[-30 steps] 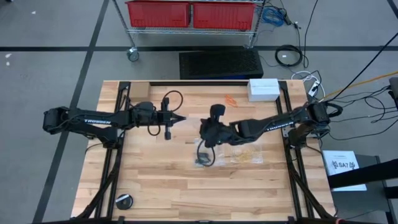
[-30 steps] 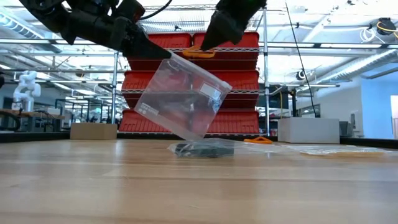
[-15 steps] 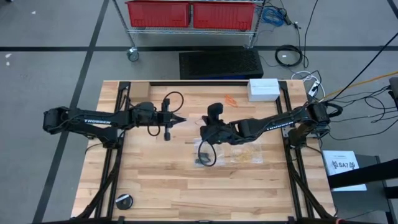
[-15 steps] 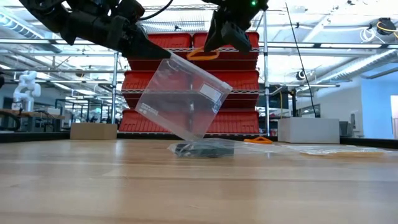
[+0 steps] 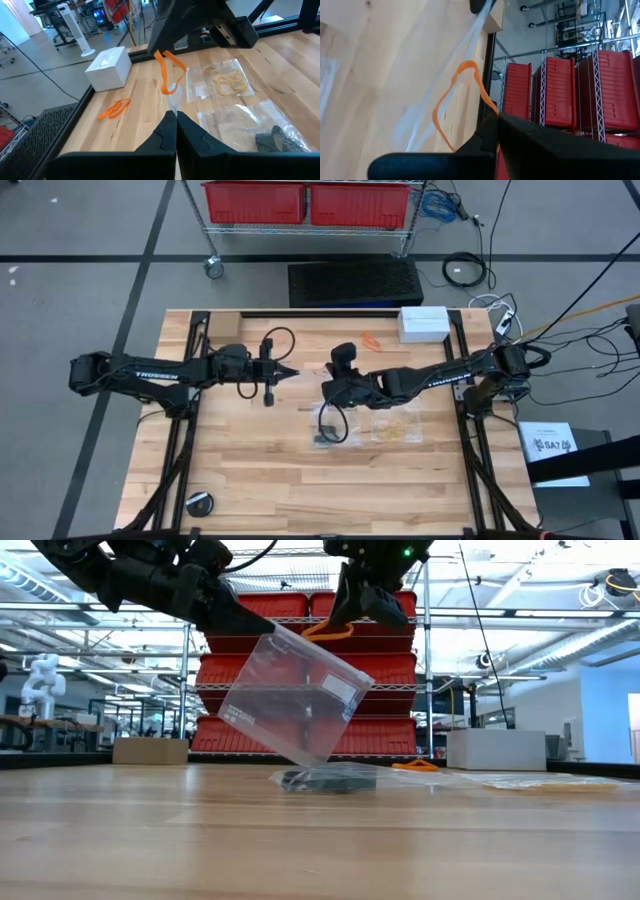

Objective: Sort rubber bands
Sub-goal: Put the orange rubber band into the open transparent zip bag

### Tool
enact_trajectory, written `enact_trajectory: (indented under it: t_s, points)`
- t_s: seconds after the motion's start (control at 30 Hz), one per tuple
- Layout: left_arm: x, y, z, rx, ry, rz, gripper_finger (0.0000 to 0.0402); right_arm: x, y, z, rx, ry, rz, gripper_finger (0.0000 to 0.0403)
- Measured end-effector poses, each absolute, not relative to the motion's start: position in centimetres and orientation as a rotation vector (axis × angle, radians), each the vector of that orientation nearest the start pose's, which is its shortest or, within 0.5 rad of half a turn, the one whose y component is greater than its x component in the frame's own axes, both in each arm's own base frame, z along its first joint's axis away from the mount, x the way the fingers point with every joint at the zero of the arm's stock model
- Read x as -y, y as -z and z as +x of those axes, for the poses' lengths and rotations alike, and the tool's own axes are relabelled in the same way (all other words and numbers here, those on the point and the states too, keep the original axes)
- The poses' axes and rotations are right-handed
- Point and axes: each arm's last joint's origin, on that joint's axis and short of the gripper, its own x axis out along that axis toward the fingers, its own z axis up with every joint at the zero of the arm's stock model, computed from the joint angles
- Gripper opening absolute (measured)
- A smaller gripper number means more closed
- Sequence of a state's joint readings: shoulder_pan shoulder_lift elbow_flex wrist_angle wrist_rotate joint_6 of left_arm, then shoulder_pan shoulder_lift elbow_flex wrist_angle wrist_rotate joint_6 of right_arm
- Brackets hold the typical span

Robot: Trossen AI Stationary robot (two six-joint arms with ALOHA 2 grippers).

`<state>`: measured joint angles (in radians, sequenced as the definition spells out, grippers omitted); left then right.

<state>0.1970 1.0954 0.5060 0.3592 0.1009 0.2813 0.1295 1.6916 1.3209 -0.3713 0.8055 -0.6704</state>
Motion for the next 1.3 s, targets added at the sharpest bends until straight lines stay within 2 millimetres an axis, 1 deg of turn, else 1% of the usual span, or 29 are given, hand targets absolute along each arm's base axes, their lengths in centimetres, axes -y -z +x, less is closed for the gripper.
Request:
enact_trajectory:
  t_s: [0.07,0.23,0.3,0.5,0.73,0.93,1.07,1.3]
  points:
    - [-4.2,-23.0,22.6,-0.238,-0.064,0.235,0.0000,-2.7,-27.0,36.8,-0.893,0.393,-0.972,0.0000]
    - [-4.2,-23.0,22.6,-0.239,-0.064,0.234,0.0000,-2.7,-24.7,37.8,-0.955,0.338,-1.023,0.0000]
    - [-4.2,-23.0,22.6,-0.240,-0.064,0.233,0.0000,-2.7,-24.2,38.1,-0.969,0.343,-1.044,0.0000]
    - [-4.2,-22.9,22.6,-0.245,-0.063,0.232,0.0000,-2.7,-24.6,38.4,-0.922,0.364,-1.028,0.0000]
    - [-4.2,-22.9,22.6,-0.245,-0.063,0.231,0.0000,-2.9,-24.5,38.6,-0.859,0.264,-0.891,0.0000]
    - [-4.2,-22.9,22.6,-0.244,-0.064,0.231,0.0000,-2.4,-24.5,38.7,-0.841,0.273,-0.818,0.0000]
    - [-4.2,-22.9,22.6,-0.245,-0.064,0.231,0.0000,-2.5,-24.5,38.7,-0.828,0.292,-0.768,0.0000]
    - [-4.2,-22.9,22.6,-0.248,-0.063,0.229,0.0000,-2.6,-24.4,38.8,-0.795,0.294,-0.618,0.0000]
